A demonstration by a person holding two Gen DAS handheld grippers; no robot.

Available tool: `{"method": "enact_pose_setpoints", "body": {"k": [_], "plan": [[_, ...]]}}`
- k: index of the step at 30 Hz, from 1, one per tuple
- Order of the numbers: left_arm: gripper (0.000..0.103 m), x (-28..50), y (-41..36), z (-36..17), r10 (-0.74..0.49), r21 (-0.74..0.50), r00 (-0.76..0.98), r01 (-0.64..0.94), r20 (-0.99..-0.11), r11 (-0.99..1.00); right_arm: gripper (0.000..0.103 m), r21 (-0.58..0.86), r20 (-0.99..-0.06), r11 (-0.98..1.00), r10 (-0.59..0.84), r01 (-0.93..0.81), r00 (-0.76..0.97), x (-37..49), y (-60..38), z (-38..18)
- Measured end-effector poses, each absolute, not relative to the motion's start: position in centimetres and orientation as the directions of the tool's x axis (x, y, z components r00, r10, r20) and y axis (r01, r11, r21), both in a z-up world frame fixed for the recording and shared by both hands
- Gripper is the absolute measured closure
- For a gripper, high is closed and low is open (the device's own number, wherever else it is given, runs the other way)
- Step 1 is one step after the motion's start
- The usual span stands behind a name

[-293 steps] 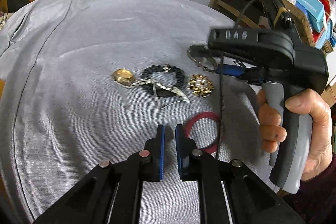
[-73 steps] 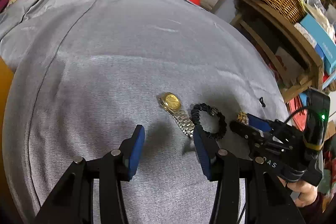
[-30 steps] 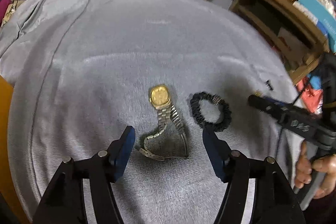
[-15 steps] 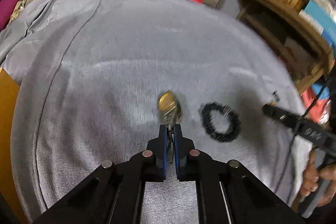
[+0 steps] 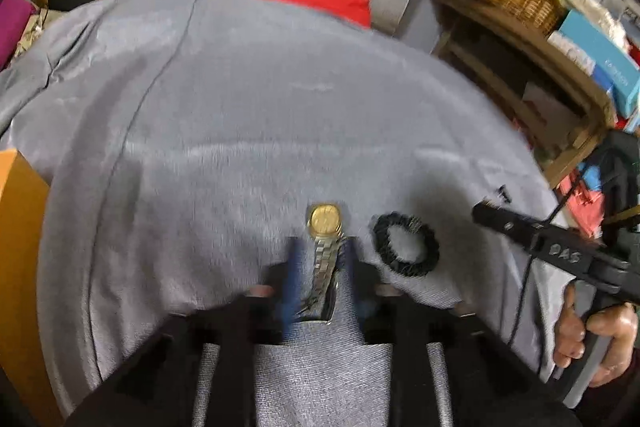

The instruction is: Organize jewelry

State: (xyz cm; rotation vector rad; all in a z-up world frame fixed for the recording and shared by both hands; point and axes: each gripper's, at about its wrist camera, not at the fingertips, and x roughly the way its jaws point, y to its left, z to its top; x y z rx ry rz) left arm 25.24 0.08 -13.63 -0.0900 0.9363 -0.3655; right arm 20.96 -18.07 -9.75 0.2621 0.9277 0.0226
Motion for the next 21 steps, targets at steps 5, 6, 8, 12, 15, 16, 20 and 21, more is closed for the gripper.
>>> {"method": "enact_pose_setpoints", "body": {"k": [5, 6, 8, 12, 15, 16, 20, 21], "plan": [[0.047, 26.1, -1.1, -14.9, -0.324, -0.221, 0.525, 0.250, -0.787, 0.943, 0.062, 0.228, -0.790, 0.969, 0.126, 0.097, 0.600, 20.7, -18.5, -10.1], [0.047, 26.5, -1.4, -15.3, -0.317, -0.217, 0.519, 0.245, -0.794, 0.945, 0.062, 0.234, -0.790, 0.967, 0.129, 0.101, 0.599, 20.7, -18.7, -10.2], [0.047, 27.3, -1.8, -16.0, -0.304, -0.212, 0.510, 0.231, -0.805, 0.950, 0.062, 0.239, -0.792, 0.965, 0.129, 0.108, 0.597, 20.8, -19.0, -10.3], [0.048, 28.8, -2.3, -16.9, -0.280, -0.191, 0.525, 0.218, -0.804, 0.957, 0.062, 0.247, -0.791, 0.963, 0.135, 0.109, 0.597, 20.8, -19.4, -10.2], [0.060, 29.3, -2.9, -17.1, -0.251, -0.152, 0.544, 0.221, -0.800, 0.963, 0.062, 0.251, -0.792, 0.961, 0.138, 0.112, 0.595, 20.8, -19.5, -10.3], [0.063, 29.4, -3.1, -17.2, -0.251, -0.149, 0.546, 0.224, -0.800, 0.963, 0.062, 0.252, -0.792, 0.961, 0.138, 0.113, 0.595, 20.8, -19.6, -10.3], [0.076, 29.1, -3.3, -17.2, -0.246, -0.128, 0.554, 0.243, -0.795, 0.962, 0.062, 0.254, -0.791, 0.960, 0.137, 0.116, 0.596, 20.8, -19.7, -10.2], [0.077, 29.2, -3.3, -17.1, -0.247, -0.130, 0.555, 0.242, -0.794, 0.962, 0.062, 0.253, -0.790, 0.961, 0.136, 0.115, 0.597, 20.8, -19.6, -10.2]]}}
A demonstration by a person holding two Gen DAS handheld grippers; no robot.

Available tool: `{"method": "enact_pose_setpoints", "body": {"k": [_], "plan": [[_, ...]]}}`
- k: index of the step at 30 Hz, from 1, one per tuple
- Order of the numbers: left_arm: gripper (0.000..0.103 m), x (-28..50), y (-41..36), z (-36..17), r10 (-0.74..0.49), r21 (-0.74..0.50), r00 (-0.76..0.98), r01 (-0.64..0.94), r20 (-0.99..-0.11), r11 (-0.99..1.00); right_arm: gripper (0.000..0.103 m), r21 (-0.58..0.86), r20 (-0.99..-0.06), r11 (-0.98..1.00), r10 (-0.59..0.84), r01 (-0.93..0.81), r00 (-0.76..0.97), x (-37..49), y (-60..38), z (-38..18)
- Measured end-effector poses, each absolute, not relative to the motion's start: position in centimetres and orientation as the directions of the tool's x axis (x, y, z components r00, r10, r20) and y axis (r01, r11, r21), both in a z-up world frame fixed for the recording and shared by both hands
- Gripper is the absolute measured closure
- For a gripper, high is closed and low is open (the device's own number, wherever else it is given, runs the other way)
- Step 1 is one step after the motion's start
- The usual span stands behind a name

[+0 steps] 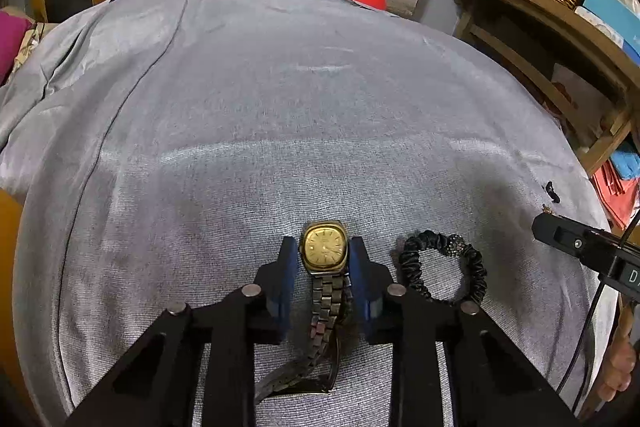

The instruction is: Organize jewelry

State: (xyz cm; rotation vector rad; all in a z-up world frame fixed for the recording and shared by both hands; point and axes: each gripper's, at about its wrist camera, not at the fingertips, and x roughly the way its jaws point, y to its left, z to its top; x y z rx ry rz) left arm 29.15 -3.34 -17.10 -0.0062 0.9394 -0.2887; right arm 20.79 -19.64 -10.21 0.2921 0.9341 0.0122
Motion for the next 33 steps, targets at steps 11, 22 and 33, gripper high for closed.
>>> {"method": "enact_pose_setpoints", "body": {"k": [11, 22, 33], "plan": [[0.077, 26.7, -1.2, -13.8, -0.298, -0.185, 0.610, 0.243, -0.734, 0.952, 0.062, 0.253, -0.766, 0.964, 0.144, 0.087, 0.626, 20.4, -18.3, -9.0], [0.077, 19.0, 2.6, -5.4, -0.352, -0.240, 0.759, 0.260, -0.548, 0.935, 0.062, 0.265, -0.694, 0.964, 0.176, 0.021, 0.698, 19.4, -14.0, -5.7], [0.077, 9.7, 14.9, 0.7, -0.202, -0.241, 0.870, 0.100, -0.449, 0.965, 0.062, 0.302, -0.561, 0.936, 0.329, -0.182, 0.760, 17.2, -2.7, -1.7]]}}
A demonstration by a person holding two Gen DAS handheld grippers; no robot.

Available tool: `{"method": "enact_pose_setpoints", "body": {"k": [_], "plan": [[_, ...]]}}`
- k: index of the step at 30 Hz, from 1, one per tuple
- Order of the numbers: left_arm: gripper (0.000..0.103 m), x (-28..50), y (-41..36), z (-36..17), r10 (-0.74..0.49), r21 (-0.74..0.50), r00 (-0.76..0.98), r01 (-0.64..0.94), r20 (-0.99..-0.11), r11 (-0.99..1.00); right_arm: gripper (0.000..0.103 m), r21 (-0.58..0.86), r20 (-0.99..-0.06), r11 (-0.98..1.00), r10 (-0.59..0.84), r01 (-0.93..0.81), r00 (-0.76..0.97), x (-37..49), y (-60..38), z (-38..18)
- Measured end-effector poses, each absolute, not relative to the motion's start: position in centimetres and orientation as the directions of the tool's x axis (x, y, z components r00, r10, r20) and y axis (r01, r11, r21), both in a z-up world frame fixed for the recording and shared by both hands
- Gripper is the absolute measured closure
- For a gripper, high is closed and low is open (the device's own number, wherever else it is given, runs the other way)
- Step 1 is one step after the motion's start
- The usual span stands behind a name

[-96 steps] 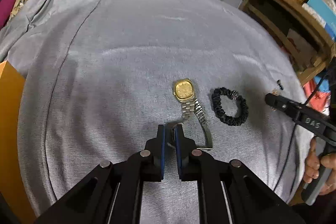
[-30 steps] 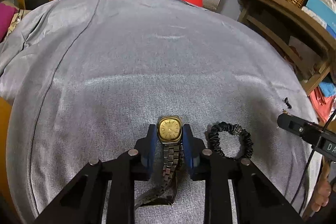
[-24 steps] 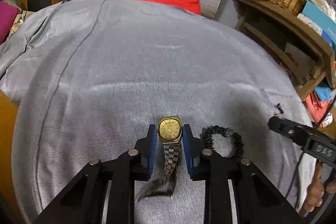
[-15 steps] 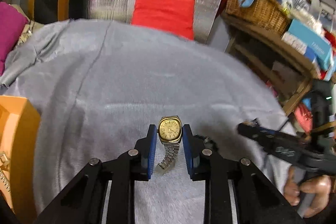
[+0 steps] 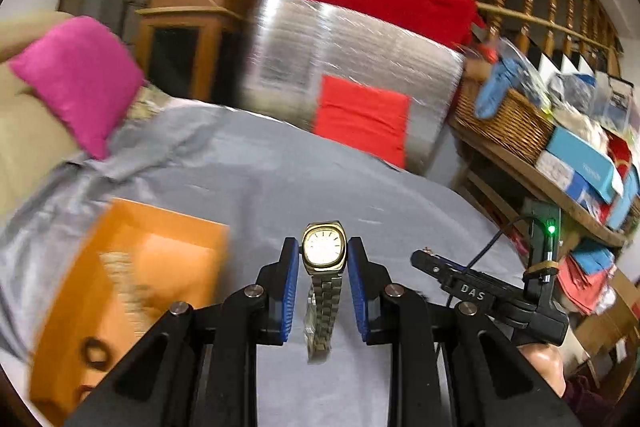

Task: Organize jewelry
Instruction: 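Carry the watch and brooch over the orange box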

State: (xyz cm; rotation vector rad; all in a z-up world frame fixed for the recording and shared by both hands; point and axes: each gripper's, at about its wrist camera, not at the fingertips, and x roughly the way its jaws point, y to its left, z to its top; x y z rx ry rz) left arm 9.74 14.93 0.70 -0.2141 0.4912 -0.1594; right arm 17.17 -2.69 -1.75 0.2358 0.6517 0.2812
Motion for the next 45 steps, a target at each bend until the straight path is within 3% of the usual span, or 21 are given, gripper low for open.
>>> {"method": "enact_pose_setpoints", "body": {"k": [6, 16, 31, 45], "plan": [[0.077, 4.7, 22.4, 1.7, -0.069, -0.177, 0.883, -0.016, -0.465, 0.984, 0.062, 0.318, -0.529, 0.886, 0.461, -0.337, 0.712, 16.1, 5.8, -1.0], [0.077, 1.9, 29.2, -4.8, -0.031, -0.203, 0.798, -0.116, -0.602, 0.972, 0.062, 0.308, -0.647, 0.815, 0.557, -0.490, 0.520, 19.3, 18.9, -1.7], [0.077, 4.1, 29.1, -10.3, -0.088, -0.204, 0.711, -0.079, -0.697, 0.976, 0.062, 0.484, -0.745, 0.795, 0.594, -0.366, 0.304, 29.7, 26.5, -6.6], [0.077, 5.3, 29.8, -13.1, -0.085, -0.187, 0.643, -0.092, -0.761, 0.978, 0.062, 0.366, -0.877, 0.894, 0.424, -0.259, 0.224, 33.2, 27.7, -12.0]]}}
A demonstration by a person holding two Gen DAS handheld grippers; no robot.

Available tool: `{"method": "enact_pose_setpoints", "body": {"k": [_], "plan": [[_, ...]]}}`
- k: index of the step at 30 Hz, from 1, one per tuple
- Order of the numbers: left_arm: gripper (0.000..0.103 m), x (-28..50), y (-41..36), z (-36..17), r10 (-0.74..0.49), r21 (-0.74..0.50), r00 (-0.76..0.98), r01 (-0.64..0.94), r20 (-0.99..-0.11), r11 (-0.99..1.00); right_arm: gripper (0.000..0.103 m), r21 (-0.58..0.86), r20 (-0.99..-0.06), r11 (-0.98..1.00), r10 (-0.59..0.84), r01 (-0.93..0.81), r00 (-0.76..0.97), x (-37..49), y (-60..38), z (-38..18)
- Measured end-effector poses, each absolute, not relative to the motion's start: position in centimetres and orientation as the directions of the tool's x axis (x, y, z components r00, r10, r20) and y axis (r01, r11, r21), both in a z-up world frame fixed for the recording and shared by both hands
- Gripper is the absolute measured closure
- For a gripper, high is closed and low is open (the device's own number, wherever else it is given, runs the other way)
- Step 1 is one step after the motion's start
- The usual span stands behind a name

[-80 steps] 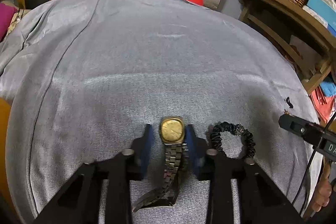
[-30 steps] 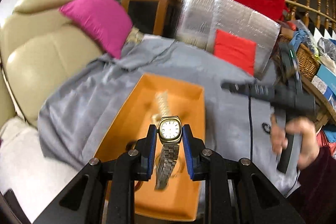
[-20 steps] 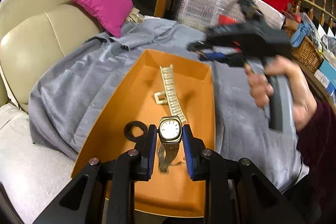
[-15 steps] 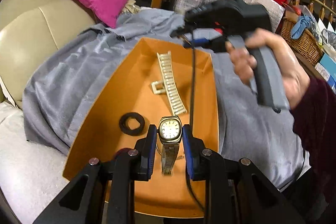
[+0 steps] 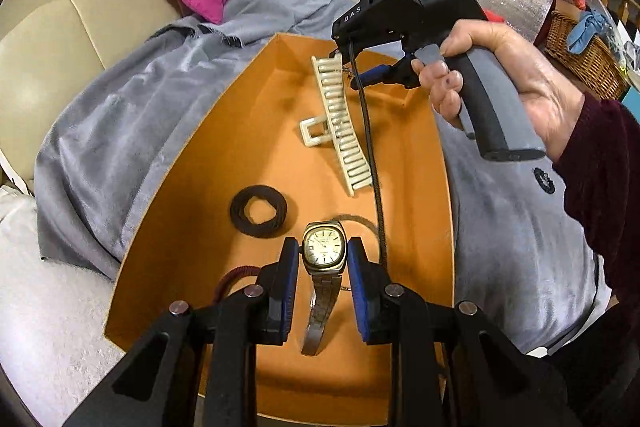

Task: Organize jewelry
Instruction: 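Carry the watch and brooch over the orange box, then open both tools to drop the watch and brooch into the box, then move both tools back to the table, left toward the black scrunchie, right toward the black ring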

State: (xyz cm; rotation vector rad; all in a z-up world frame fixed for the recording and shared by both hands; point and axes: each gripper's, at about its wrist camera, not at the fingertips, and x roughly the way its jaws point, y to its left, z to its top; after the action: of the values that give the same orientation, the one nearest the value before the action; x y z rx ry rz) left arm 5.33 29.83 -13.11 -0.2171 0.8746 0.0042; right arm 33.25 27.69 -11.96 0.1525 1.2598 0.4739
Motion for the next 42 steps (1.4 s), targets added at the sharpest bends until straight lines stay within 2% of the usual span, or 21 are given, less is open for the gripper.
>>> {"method": "enact_pose_setpoints", "body": {"k": [9, 15, 17, 19, 25, 32, 35, 42], "plan": [[0.077, 5.8, 30.4, -13.9, -0.115, -0.227, 0.598, -0.116, -0.793, 0.967, 0.059, 0.348, -0.898, 0.908, 0.394, -0.232, 0.196, 34.1, 27.3, -12.7], [0.076, 5.3, 30.9, -12.1, -0.109, -0.246, 0.645, -0.126, -0.757, 0.961, 0.057, 0.388, -0.861, 0.887, 0.446, -0.249, 0.245, 33.2, 25.9, -10.4], [0.073, 5.0, 31.0, -11.2, -0.100, -0.244, 0.664, -0.127, -0.741, 0.961, 0.056, 0.382, -0.848, 0.884, 0.451, -0.269, 0.278, 32.5, 25.2, -9.2], [0.061, 4.8, 31.0, -10.4, -0.084, -0.239, 0.682, -0.136, -0.727, 0.961, 0.056, 0.404, -0.822, 0.869, 0.482, -0.285, 0.305, 31.6, 23.7, -7.7], [0.059, 4.5, 30.1, -8.4, -0.064, -0.228, 0.712, -0.137, -0.699, 0.964, 0.056, 0.431, -0.766, 0.851, 0.521, -0.300, 0.377, 28.6, 17.8, -4.5], [0.050, 6.1, 23.8, -5.5, -0.103, -0.162, 0.732, -0.011, -0.674, 0.987, 0.056, 0.423, -0.743, 0.876, 0.481, -0.230, 0.465, 24.7, 7.5, -3.7], [0.040, 7.7, 19.1, -4.7, -0.132, -0.119, 0.727, 0.070, -0.673, 0.990, 0.056, 0.425, -0.744, 0.889, 0.450, -0.170, 0.494, 22.9, 2.2, -4.3], [0.039, 12.1, 9.6, -5.5, -0.200, -0.088, 0.680, 0.195, -0.706, 0.977, 0.056, 0.469, -0.711, 0.883, 0.374, 0.005, 0.595, 19.3, -11.3, -4.9]]}}
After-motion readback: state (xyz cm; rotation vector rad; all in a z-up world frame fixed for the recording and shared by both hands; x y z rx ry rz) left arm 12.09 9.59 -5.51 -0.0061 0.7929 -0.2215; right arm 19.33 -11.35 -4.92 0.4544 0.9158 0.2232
